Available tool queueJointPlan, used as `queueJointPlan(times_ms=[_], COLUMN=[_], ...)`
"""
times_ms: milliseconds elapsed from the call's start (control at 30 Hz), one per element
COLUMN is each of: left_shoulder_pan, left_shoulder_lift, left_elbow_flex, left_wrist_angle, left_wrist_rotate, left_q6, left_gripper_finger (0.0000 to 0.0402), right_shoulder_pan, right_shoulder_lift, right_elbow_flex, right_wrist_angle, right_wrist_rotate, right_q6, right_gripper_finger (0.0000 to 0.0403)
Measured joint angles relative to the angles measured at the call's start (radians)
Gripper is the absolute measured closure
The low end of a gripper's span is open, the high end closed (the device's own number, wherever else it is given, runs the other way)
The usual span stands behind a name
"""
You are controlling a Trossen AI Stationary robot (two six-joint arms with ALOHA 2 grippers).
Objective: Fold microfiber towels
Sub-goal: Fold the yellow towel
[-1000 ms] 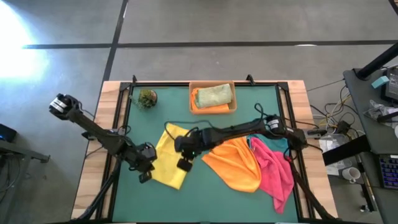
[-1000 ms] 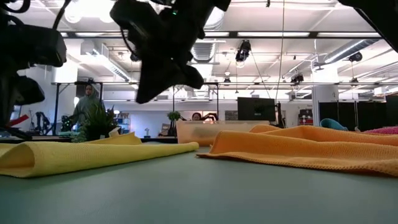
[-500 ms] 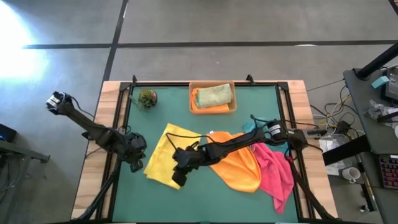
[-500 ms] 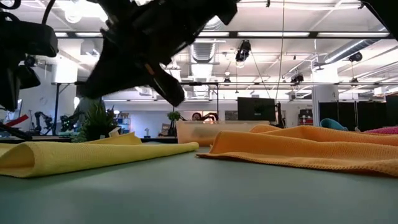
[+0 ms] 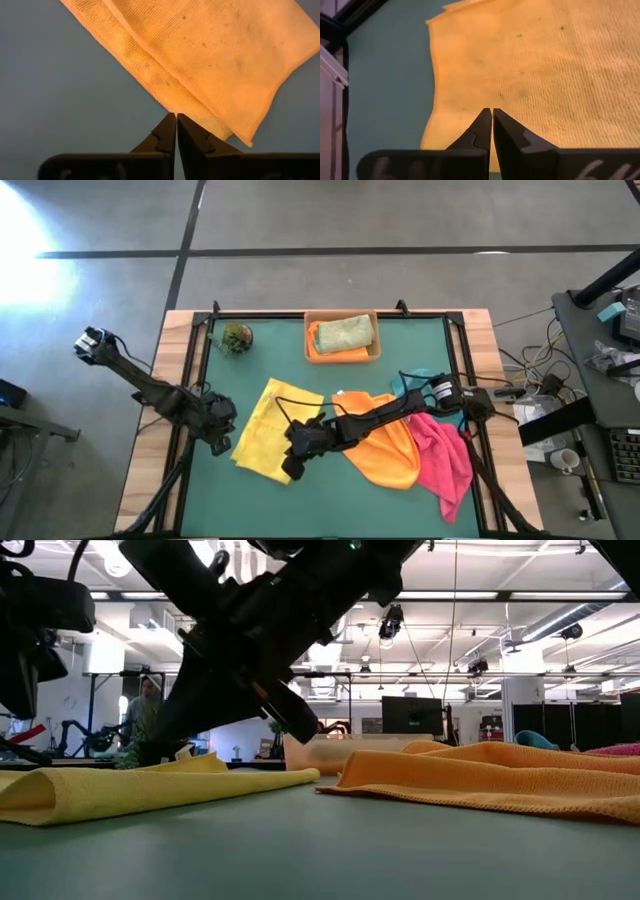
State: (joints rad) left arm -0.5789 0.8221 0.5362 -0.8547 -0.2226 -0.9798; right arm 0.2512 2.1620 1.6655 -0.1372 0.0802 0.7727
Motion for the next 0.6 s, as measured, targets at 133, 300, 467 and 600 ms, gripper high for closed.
queueJointPlan(times_ms=[133, 300, 467, 600], left_shoulder_pan=[0.000, 0.000, 0.000, 0.000], left_shoulder_lift=[0.025, 0.055, 0.070, 0.074], left_elbow_flex=[0.000, 0.000, 0.001, 0.001], left_wrist_angle=[0.000, 0.001, 0.002, 0.002], left_wrist_rotate=[0.000, 0.000, 0.000, 0.000], left_q6=[0.000, 0.000, 0.001, 0.001], left_gripper_finger=[0.0400, 0.0400, 0.0400, 0.0400], right_shoulder_pan=[0.004, 0.007, 0.005, 0.006], right_shoulder_lift=[0.000, 0.000, 0.000, 0.000], right_elbow_flex=[-0.026, -0.067, -0.068, -0.068], right_wrist_angle=[-0.003, -0.007, -0.014, -0.100], right_wrist_rotate=[0.001, -0.001, 0.000, 0.000], right_q6=[0.021, 0.049, 0.051, 0.086], right_gripper_finger=[0.0394, 0.0394, 0.0394, 0.0394])
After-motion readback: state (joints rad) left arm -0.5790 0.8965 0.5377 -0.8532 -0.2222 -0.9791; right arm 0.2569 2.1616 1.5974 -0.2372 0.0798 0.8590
